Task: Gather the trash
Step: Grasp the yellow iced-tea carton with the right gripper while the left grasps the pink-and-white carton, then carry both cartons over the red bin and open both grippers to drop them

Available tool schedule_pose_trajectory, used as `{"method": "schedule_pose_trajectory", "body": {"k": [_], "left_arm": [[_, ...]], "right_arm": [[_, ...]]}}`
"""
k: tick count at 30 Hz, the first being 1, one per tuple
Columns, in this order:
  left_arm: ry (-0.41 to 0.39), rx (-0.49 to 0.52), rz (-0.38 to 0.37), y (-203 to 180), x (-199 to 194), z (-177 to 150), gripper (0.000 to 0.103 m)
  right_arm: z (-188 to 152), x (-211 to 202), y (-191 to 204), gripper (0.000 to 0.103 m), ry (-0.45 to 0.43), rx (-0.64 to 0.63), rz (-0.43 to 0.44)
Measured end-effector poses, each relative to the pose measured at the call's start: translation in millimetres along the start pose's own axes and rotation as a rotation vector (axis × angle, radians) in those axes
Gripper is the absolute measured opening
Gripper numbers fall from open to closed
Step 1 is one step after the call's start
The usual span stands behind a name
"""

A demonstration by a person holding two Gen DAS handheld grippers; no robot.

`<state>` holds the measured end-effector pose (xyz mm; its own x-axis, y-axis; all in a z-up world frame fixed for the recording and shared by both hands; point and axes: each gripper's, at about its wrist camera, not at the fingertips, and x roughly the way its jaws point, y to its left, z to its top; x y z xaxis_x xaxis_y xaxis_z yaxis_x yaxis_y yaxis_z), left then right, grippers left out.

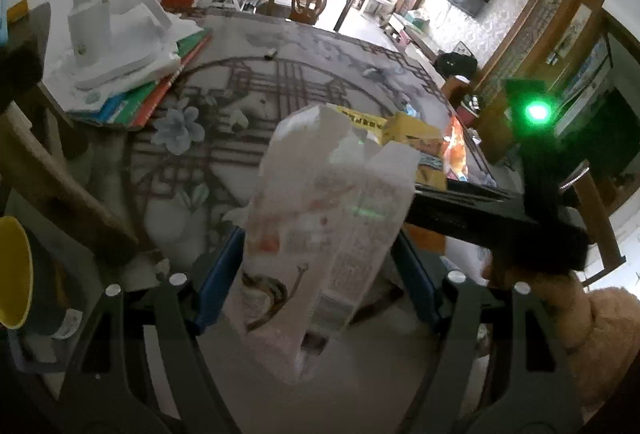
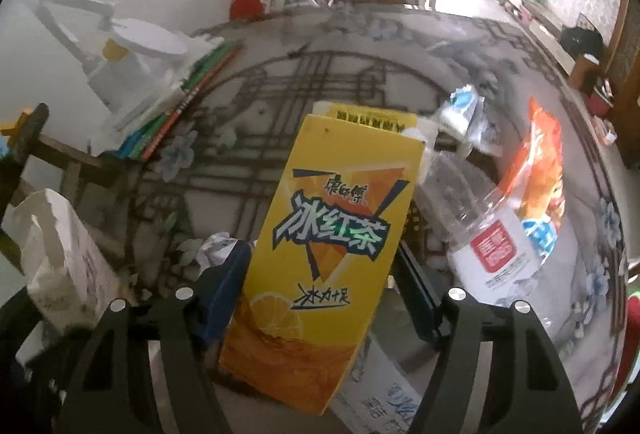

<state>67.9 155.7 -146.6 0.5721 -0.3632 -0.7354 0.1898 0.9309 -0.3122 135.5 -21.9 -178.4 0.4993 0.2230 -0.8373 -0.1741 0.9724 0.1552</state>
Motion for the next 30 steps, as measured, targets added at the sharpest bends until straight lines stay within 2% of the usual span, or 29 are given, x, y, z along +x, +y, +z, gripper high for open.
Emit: {"method": "schedule_pose_trajectory", "body": {"k": [5,8,13,19,30], "left_arm": [[-0.037,0.017,0.031,-7,-8,10,0.068],[-0.061,0.041,0.032,-15,-12,18,0.066],[-0.101,0.022,0.009,-22,-20,35,0.065],[-0.138,0.018,-0.011,-37,-25,47,0.065],[-0.129,0.059,-0.049,-82,-17,46,0.065]], "right_arm": [[3,-42,-11,0.069,-0.098,0.027,0.054],[3,-67,-20,0.069,-0.146,0.027,0.043],[-3,-97,-34,0.069,-0.2,0.024,0.002],[-18,-118,-50,0.069,-0.239,0.03,-0.043],[-40,-145,-89,0.069,-0.277,0.067,-0.073]]}}
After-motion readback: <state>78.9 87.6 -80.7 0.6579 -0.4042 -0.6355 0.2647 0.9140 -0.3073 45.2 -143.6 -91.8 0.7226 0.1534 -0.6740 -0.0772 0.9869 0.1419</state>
